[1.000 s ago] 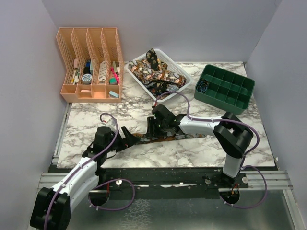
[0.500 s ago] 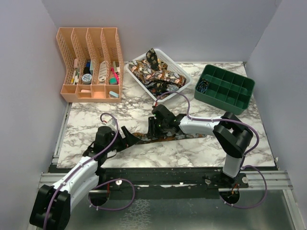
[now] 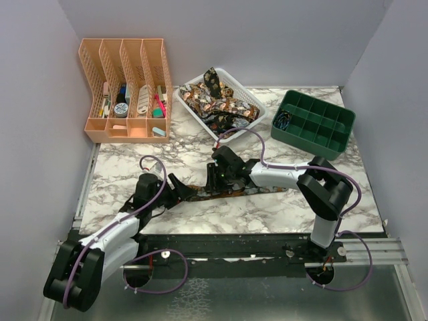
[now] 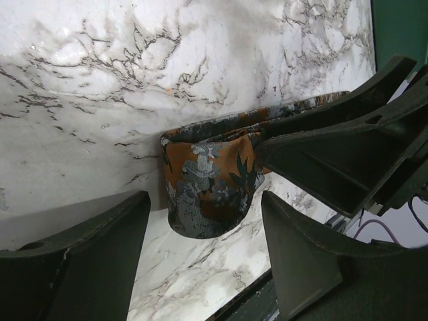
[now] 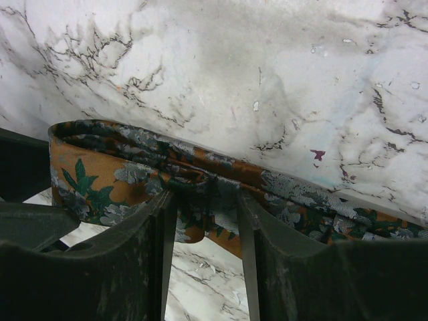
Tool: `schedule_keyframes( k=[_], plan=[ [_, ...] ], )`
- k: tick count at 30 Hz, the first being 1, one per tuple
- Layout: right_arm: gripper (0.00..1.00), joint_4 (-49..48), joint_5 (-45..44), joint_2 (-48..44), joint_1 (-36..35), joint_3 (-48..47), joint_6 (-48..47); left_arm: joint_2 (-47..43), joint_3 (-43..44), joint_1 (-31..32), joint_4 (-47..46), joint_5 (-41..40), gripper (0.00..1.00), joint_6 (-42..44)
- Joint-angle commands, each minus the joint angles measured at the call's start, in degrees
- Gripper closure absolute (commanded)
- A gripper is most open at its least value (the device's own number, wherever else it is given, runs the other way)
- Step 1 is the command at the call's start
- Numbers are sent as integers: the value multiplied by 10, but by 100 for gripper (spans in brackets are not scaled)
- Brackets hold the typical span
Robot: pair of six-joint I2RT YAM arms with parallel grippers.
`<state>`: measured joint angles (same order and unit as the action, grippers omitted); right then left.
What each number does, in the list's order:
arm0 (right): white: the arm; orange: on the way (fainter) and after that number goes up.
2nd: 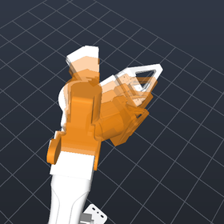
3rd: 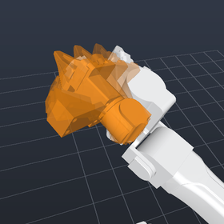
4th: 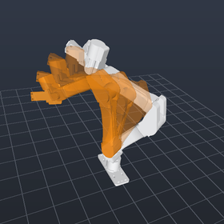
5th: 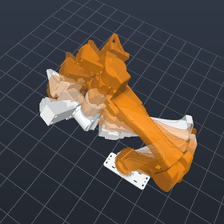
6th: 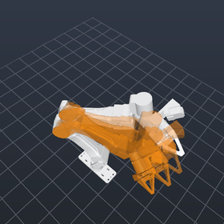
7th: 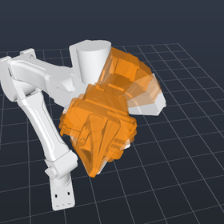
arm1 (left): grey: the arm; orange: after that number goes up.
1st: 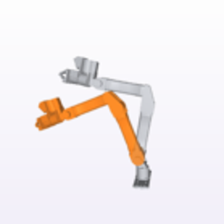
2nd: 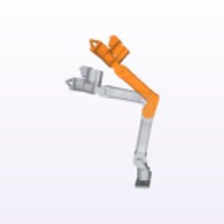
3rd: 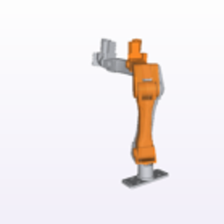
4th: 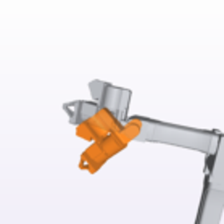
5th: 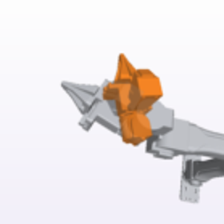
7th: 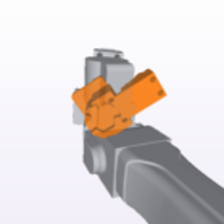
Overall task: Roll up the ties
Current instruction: Roll the tie at the center of the board.
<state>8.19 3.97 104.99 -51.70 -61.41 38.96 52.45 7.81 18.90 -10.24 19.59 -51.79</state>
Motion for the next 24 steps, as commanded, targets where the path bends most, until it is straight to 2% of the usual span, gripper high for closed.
schedule_keyframes(
  k=[1, 8, 13, 24],
  plan=[
    [55, 28, -12, 21, -3, 21, -12, 26, -7, 3, 10, -22, 30, -11],
    [55, 25, -9, 22, -3, 23, -12, 24, -16, 3, 6, -41, 31, -38],
    [56, 25, -8, 23, -3, 23, -12, 33, -13, 3, 12, -40, 41, -38],
    [57, 22, -4, 26, -3, 24, -11, 58, 2, 17, -3, -44, 41, -31]
  ],
)
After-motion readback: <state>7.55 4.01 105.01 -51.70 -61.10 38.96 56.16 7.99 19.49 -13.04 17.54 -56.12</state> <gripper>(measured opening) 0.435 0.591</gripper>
